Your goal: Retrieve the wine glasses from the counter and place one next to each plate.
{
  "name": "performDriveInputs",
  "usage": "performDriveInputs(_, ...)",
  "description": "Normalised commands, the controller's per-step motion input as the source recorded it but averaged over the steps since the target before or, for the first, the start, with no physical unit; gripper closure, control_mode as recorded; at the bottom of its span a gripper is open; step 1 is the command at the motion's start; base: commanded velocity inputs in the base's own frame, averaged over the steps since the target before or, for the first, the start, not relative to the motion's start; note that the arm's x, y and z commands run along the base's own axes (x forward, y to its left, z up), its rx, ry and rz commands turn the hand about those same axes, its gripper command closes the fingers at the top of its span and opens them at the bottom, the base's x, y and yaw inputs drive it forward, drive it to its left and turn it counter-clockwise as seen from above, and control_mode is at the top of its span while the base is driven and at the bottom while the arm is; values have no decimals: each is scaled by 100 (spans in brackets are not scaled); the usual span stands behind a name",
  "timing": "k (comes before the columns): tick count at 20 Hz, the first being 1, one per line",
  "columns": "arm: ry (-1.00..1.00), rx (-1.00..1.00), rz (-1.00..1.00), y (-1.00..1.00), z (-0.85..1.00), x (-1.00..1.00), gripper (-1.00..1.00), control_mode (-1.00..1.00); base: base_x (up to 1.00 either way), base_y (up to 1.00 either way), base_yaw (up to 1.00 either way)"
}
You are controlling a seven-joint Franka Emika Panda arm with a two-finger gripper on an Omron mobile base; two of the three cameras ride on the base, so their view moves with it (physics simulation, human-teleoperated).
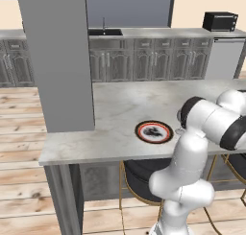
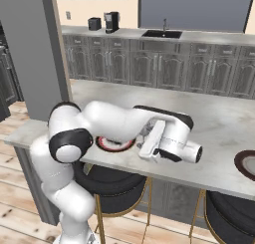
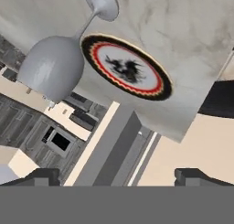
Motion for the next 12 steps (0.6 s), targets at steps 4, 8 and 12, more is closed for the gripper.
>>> performDriveInputs(4,1,-1,-4,43,77,-23,-100,-100,0,0,0)
performDriveInputs(8,5,0,0,8,74,-13,-100,-100,0,0,0)
performDriveInputs(12,7,3,6,3,59,-36,-100,-100,0,0,0)
